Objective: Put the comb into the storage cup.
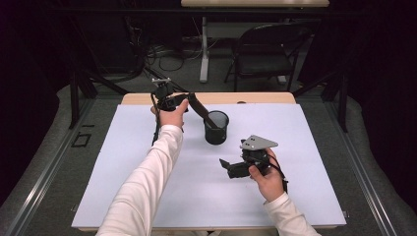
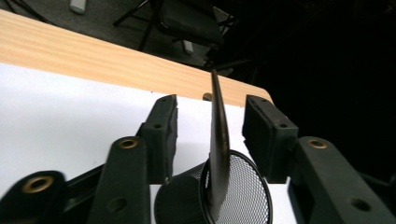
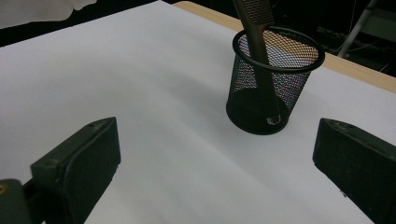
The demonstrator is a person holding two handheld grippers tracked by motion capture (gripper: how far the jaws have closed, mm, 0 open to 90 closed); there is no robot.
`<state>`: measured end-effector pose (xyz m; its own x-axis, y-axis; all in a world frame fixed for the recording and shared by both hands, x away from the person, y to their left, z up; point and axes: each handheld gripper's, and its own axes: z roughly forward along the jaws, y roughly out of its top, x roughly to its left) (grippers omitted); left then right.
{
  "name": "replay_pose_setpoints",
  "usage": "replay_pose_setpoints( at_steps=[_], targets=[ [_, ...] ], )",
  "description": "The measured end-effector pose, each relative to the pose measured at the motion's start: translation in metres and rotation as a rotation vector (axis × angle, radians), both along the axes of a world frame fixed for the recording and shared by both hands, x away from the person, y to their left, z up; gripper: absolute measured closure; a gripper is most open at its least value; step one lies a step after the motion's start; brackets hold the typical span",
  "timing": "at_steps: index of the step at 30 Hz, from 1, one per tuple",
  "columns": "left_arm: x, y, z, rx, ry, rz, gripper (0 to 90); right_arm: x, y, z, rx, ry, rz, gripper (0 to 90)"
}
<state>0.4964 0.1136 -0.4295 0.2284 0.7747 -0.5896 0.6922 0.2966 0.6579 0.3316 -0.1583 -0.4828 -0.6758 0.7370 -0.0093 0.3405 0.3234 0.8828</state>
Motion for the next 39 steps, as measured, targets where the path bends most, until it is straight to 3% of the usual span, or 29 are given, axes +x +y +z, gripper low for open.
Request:
replay_pose_setpoints(
  at_steps=[17, 31, 39],
  targets=[
    [-0.003, 0.005, 0.006, -0.017, -0.027, 0.014, 39.5, 0.000, 0.001, -0.001, -0.005, -0.001, -0.002, 0.7],
    [-0.005, 0.009, 0.008, 0.002, -0.031, 0.017, 36.6, 0.000, 0.000, -0.001, -0.006, -0.001, -0.001, 0.7],
    [-0.008, 0.013, 0.014, 0.002, -0.056, 0.016, 32.5, 0.000, 0.001, -0.001, -0.008, 0.001, -0.004, 0.8]
  ],
)
